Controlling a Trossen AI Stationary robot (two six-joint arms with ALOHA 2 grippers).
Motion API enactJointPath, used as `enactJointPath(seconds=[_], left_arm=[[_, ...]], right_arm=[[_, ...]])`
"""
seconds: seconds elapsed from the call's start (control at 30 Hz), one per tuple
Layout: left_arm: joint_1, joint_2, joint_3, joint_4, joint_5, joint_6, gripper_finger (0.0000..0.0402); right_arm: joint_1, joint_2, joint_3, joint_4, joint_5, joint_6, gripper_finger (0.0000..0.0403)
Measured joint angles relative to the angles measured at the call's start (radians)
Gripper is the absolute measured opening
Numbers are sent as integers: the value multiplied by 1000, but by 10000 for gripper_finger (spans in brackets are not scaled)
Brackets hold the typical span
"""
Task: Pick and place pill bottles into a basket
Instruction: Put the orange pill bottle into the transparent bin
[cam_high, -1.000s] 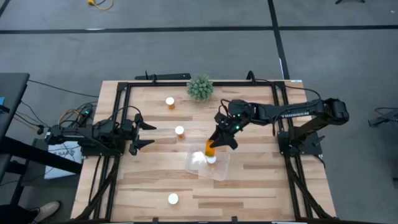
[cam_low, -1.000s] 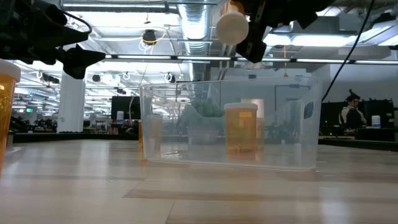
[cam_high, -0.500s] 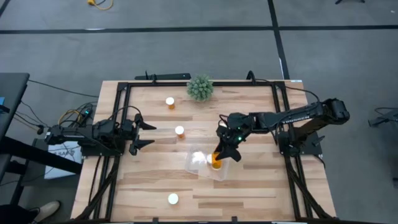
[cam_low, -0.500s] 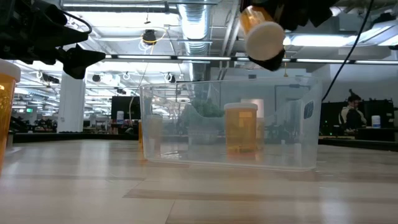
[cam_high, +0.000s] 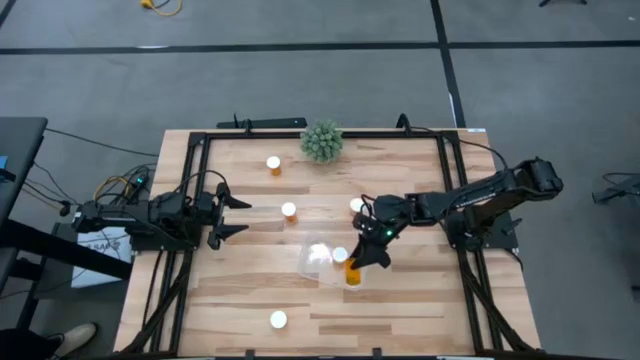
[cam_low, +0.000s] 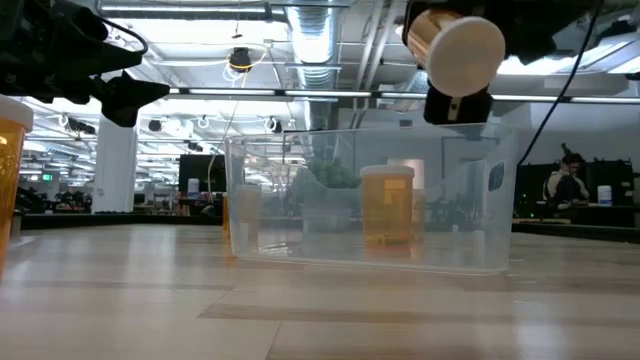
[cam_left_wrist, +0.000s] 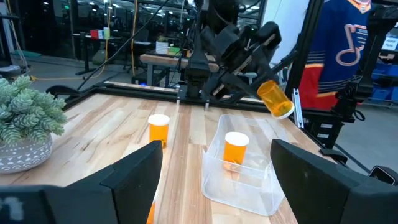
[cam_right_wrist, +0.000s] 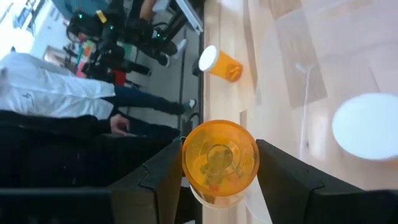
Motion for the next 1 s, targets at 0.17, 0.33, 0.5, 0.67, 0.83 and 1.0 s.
enactJointPath(seconds=[0.17, 0.33, 0.5, 0.67, 0.83, 1.0], left_arm=[[0, 0, 0, 0, 0, 1, 290], [0, 0, 0, 0, 0, 2, 290], [0, 0, 0, 0, 0, 2, 290], [0, 0, 0, 0, 0, 0, 290], [0, 0, 0, 0, 0, 0, 290], [0, 0, 0, 0, 0, 2, 290]], right_arm=[[-3, 0, -80, 145, 39, 109, 176], [-3, 0, -139, 235, 85, 210, 174], [2, 0, -186, 324, 116, 331, 175], [21, 0, -189, 343, 138, 401, 177], [40, 0, -189, 327, 148, 414, 174], [55, 0, -189, 224, 160, 380, 178]])
